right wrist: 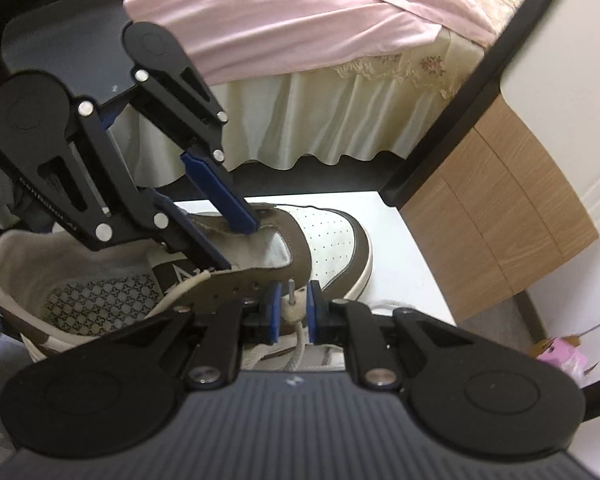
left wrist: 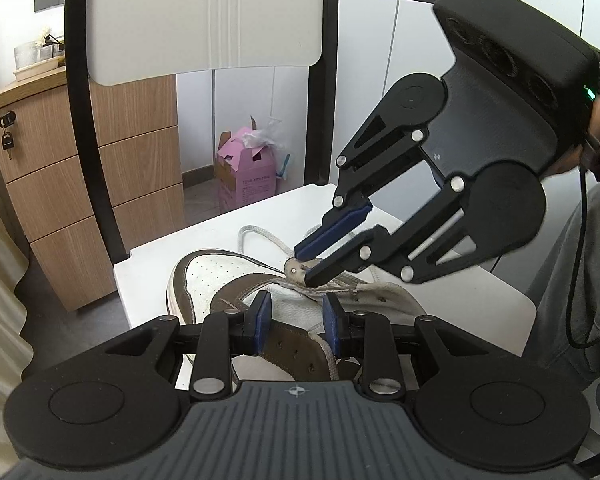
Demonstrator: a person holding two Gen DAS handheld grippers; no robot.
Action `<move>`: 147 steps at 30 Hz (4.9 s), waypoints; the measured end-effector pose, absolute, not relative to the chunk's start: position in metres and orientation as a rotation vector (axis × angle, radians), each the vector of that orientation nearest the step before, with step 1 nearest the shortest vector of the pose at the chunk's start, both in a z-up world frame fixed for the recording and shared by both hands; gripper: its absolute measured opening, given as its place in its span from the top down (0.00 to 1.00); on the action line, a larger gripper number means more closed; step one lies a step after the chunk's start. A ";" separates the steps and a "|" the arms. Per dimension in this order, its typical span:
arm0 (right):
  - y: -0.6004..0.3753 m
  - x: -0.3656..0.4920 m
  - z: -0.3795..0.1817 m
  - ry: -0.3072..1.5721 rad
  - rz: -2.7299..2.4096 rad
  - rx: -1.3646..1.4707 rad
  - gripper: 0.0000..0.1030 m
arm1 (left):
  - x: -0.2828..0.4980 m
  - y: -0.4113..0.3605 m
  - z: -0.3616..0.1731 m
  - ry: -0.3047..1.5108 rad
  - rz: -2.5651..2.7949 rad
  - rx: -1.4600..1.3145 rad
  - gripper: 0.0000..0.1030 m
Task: Lace up shoes with both hands
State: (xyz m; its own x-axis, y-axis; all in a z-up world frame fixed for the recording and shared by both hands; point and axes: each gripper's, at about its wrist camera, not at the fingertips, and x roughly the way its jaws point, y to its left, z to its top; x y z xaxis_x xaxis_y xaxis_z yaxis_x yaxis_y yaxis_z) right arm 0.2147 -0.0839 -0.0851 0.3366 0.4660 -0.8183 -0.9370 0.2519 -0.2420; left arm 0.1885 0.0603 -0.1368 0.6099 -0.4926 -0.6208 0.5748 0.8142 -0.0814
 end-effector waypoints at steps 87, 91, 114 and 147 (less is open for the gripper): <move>-0.111 0.176 -0.065 0.717 0.660 0.003 0.72 | 0.132 0.039 -0.140 0.688 -0.392 0.122 0.54; -0.092 0.190 -0.082 0.743 0.637 -0.083 0.84 | 0.132 0.035 -0.142 0.683 -0.409 0.164 0.54; -0.101 0.179 0.171 0.202 0.768 0.133 0.98 | 0.122 0.010 -0.145 0.676 -0.442 0.326 0.54; -0.177 0.161 -0.009 0.474 0.630 0.298 0.98 | 0.083 0.027 -0.094 0.388 -0.476 0.102 0.40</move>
State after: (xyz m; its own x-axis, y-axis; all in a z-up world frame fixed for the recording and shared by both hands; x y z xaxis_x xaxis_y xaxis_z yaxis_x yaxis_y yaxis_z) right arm 0.1609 -0.1770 -0.0093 0.7072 0.6249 -0.3308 -0.4917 0.7709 0.4049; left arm 0.0830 0.0272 -0.0944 0.8174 -0.4267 -0.3871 0.4652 0.8852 0.0065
